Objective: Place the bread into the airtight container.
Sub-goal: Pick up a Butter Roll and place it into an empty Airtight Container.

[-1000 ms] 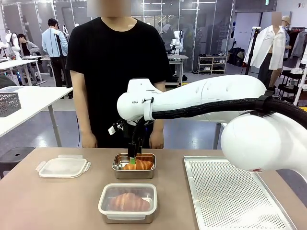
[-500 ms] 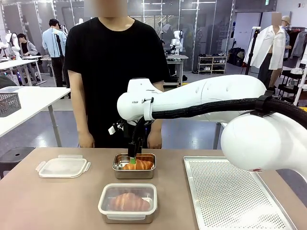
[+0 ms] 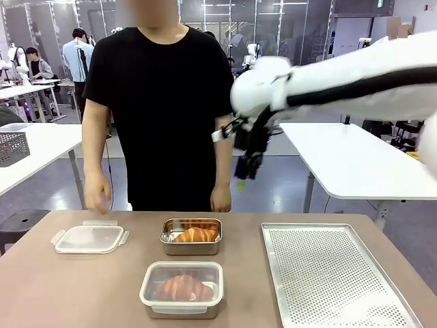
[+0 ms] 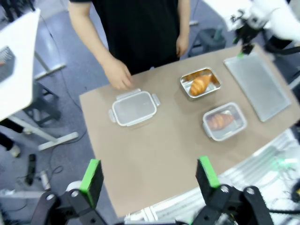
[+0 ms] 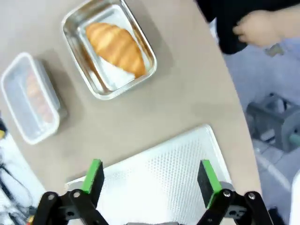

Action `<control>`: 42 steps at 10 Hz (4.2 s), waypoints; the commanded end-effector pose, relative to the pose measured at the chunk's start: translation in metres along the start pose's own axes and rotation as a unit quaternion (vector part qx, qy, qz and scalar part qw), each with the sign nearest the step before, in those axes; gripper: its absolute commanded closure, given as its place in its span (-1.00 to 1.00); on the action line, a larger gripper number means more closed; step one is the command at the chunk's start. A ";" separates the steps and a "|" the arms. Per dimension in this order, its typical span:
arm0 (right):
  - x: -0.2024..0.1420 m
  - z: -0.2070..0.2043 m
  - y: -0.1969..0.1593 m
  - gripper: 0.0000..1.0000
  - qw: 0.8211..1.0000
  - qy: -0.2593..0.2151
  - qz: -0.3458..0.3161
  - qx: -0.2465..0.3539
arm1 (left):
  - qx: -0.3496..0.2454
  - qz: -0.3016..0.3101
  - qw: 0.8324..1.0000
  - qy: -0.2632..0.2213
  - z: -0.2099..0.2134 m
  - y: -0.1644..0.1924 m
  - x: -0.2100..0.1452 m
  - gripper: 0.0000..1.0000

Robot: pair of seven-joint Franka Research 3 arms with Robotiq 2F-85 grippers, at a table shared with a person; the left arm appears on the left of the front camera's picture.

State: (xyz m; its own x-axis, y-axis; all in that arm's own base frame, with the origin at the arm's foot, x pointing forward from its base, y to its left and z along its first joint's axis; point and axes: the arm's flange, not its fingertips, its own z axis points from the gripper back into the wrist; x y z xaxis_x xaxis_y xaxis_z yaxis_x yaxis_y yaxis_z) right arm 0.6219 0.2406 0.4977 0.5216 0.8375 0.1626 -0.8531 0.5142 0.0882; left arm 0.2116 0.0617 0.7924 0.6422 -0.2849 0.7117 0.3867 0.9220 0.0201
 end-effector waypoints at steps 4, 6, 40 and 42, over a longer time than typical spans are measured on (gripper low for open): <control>-0.162 0.152 0.051 -1.00 0.973 -0.102 -0.186 -0.085 | 0.001 -0.001 1.000 0.000 0.001 -0.001 0.002 -1.00; -0.198 0.208 0.070 -1.00 0.956 -0.104 -0.244 -0.125 | 0.001 -0.001 1.000 0.000 0.001 -0.001 0.002 -1.00; -0.290 0.293 0.152 -1.00 0.917 -0.212 -0.307 -0.141 | 0.001 -0.001 1.000 0.000 0.001 -0.001 0.002 -1.00; -0.290 0.293 0.152 -1.00 0.917 -0.212 -0.307 -0.141 | 0.001 -0.001 1.000 0.000 0.001 -0.001 0.002 -1.00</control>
State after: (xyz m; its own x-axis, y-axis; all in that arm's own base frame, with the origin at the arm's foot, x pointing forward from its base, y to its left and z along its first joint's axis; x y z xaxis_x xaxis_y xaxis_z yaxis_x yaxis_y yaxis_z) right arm 0.3375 0.0201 0.7491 0.7912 0.2676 0.5498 -0.3478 0.9365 0.0447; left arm 0.2116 0.0617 0.7924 0.6422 -0.2849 0.7117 0.3867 0.9220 0.0202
